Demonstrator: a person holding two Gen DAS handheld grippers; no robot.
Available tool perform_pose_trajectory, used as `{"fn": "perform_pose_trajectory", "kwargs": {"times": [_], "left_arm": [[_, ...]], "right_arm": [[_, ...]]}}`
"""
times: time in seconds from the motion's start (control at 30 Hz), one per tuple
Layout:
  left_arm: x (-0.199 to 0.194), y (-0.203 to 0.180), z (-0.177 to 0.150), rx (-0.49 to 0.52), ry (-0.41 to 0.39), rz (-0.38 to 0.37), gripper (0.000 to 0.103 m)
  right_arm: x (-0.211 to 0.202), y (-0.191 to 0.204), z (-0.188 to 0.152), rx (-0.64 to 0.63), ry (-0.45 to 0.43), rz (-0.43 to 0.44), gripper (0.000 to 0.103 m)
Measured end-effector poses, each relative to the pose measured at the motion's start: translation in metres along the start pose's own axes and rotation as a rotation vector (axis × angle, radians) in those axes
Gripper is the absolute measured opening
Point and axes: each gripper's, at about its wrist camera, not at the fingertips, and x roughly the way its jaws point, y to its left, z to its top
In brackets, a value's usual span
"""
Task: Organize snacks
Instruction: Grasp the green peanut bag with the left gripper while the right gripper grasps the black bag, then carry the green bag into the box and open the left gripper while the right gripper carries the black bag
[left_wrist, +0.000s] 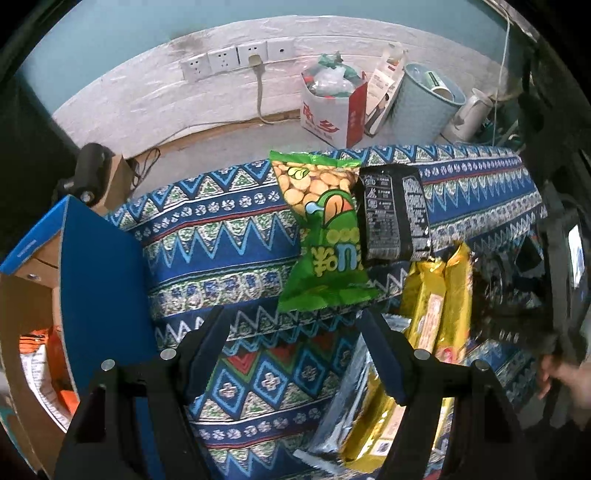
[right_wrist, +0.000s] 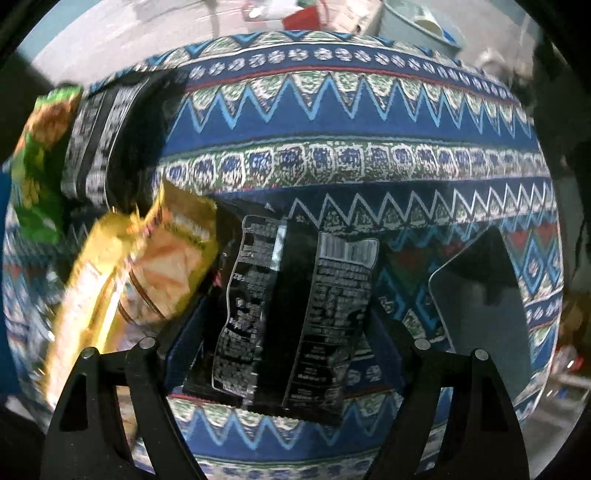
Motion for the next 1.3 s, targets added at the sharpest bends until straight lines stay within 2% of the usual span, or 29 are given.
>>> {"fn": "perform_pose_trajectory", "kwargs": {"times": [0.07, 0.13, 0.2, 0.47, 0.6, 0.83, 0.9, 0.97, 1.07, 1.17, 1.3], "left_arm": [[0.002, -0.002, 0.005, -0.016, 0.004, -0.014, 0.075], [0.005, -0.004, 0.011, -0.029, 0.005, -0.019, 0.076], [0.008, -0.007, 0.016, -0.038, 0.002, -0.018, 0.079], [0.029, -0.01, 0.037, -0.062, 0.023, 0.011, 0.079], [0.036, -0.009, 0.043, -0.083, 0.023, 0.009, 0.079], [0.052, -0.013, 0.047, -0.061, 0.036, 0.019, 0.079], [0.055, -0.013, 0.046, -0.057, 0.033, 0.005, 0.073], [0.056, -0.013, 0.047, -0.05, 0.031, -0.006, 0.047], [0.056, -0.013, 0.045, -0.027, 0.022, -0.018, 0.031], [0.05, -0.016, 0.04, 0.026, -0.007, 0.028, 0.029], [0.039, -0.011, 0.034, 0.043, -0.031, 0.035, 0.026]], "right_arm": [[0.002, 0.001, -0.005, -0.019, -0.007, 0.004, 0.074], [-0.002, -0.001, -0.011, -0.036, -0.016, 0.006, 0.062], [-0.003, -0.005, -0.008, -0.037, -0.024, 0.003, 0.058], [-0.021, -0.017, 0.003, -0.026, -0.08, -0.007, 0.058], [-0.038, -0.019, 0.01, -0.021, -0.109, 0.02, 0.058], [-0.054, -0.008, 0.018, -0.047, -0.144, 0.038, 0.058], [-0.057, -0.008, 0.021, -0.052, -0.152, 0.042, 0.058], [-0.059, -0.008, 0.025, -0.053, -0.155, 0.047, 0.058], [-0.059, -0.01, 0.029, -0.053, -0.158, 0.052, 0.058], [-0.062, -0.007, 0.033, -0.055, -0.162, 0.055, 0.058], [-0.066, 0.0, 0.039, -0.068, -0.175, 0.057, 0.058]]}}
